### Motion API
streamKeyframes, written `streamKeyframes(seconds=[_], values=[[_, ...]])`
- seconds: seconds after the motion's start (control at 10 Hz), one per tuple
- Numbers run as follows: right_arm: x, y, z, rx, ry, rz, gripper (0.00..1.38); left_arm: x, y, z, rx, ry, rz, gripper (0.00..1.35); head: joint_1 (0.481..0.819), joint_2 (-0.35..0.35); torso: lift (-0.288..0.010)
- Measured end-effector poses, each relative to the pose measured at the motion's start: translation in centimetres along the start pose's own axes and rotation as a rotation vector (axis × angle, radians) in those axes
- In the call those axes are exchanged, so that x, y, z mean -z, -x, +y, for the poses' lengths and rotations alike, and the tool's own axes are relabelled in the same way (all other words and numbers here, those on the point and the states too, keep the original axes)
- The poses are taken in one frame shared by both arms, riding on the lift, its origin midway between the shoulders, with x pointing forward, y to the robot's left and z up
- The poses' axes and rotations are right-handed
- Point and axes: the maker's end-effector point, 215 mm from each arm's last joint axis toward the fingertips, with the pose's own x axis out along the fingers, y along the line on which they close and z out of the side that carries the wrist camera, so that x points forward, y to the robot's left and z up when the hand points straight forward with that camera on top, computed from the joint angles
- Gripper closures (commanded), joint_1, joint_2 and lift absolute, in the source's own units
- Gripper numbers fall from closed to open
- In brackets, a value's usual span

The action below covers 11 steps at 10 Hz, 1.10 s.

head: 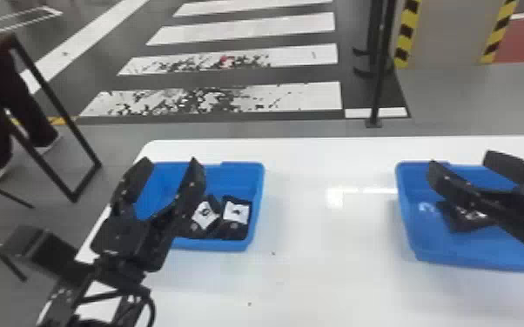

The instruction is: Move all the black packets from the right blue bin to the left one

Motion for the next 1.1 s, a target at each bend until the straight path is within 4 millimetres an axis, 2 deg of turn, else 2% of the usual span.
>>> streamKeyframes(seconds=[0.1,0.2,0.3,0.4,0.5,0.6,0.8,1.1], values=[[1.6,1.7,-5.4,0.143,0.046,0.078,0.09,-1.4,1.4,-0.9,0.007,0.016,0.002,0.27,0.695,0.075,-0.14],[3.6,3.6,-10.3,0.277,0.062,0.159,0.08,-2.3,2.5,-1.4,0.005,0.018,0.002,0.27,0.695,-0.01,-0.14],[6.0,4.5,-14.2,0.361,0.044,0.228,0.07,-2.6,3.0,-1.6,0.001,0.016,0.004,0.27,0.695,-0.07,-0.14],[8.2,3.9,-17.0,0.389,0.003,0.267,0.07,-2.7,3.0,-1.8,0.006,0.015,0.006,0.27,0.695,-0.105,-0.14],[9.8,2.3,-18.8,0.373,-0.039,0.279,0.07,-2.4,2.8,-2.2,0.015,0.018,0.012,0.27,0.695,-0.121,-0.14],[11.2,0.5,-19.3,0.349,-0.064,0.293,0.07,-2.1,2.7,-2.6,0.023,0.022,0.02,0.27,0.695,-0.122,-0.14],[12.8,-2.0,-18.7,0.314,-0.084,0.32,0.07,-2.2,2.6,-2.7,0.027,0.022,0.02,0.27,0.695,-0.098,-0.14],[14.5,-3.5,-18.4,0.304,-0.084,0.362,0.1,-2.2,2.6,-2.7,0.028,0.021,0.018,0.27,0.695,-0.082,-0.14]])
